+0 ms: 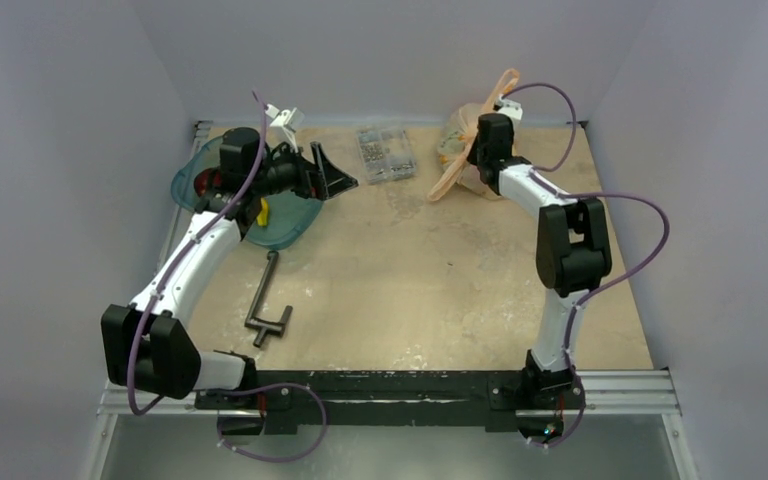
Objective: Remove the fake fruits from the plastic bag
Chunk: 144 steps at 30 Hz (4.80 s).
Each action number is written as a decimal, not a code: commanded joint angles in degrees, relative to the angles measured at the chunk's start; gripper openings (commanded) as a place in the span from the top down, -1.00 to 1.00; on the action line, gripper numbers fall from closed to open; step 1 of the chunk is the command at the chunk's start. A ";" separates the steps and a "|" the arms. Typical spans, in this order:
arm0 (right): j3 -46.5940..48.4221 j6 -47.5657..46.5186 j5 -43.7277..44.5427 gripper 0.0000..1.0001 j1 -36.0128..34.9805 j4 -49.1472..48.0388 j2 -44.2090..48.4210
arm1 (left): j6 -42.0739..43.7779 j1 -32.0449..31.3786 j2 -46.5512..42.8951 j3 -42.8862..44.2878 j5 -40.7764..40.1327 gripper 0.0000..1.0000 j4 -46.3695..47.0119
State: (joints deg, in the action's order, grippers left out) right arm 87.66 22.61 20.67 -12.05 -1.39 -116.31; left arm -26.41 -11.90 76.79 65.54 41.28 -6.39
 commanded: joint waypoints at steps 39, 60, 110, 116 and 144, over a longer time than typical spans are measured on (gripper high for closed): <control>-55.19 4.30 -43.98 1.00 -11.69 4.84 58.68 | 6.00 -27.69 10.02 7.95 -27.83 -0.48 -21.83; -55.42 6.82 -47.35 1.00 -11.72 4.05 59.41 | 10.56 -30.65 26.54 17.02 -22.04 -0.62 -26.09; -39.01 6.56 -10.22 -0.04 -26.30 17.97 48.12 | 7.83 -30.73 21.39 17.87 -17.50 1.00 -25.02; -38.68 8.66 -8.61 0.43 -26.78 17.76 45.63 | 7.58 -30.75 20.94 17.78 -18.59 1.00 -25.26; -50.42 12.85 0.62 1.00 -26.77 18.53 66.59 | 7.96 -28.29 15.55 15.88 -30.18 1.00 -26.36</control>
State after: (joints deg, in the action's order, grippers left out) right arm 38.94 35.55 16.91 -39.64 15.79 -52.45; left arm -18.46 -42.41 95.70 82.59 15.53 -32.21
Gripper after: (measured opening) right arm 0.025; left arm 0.003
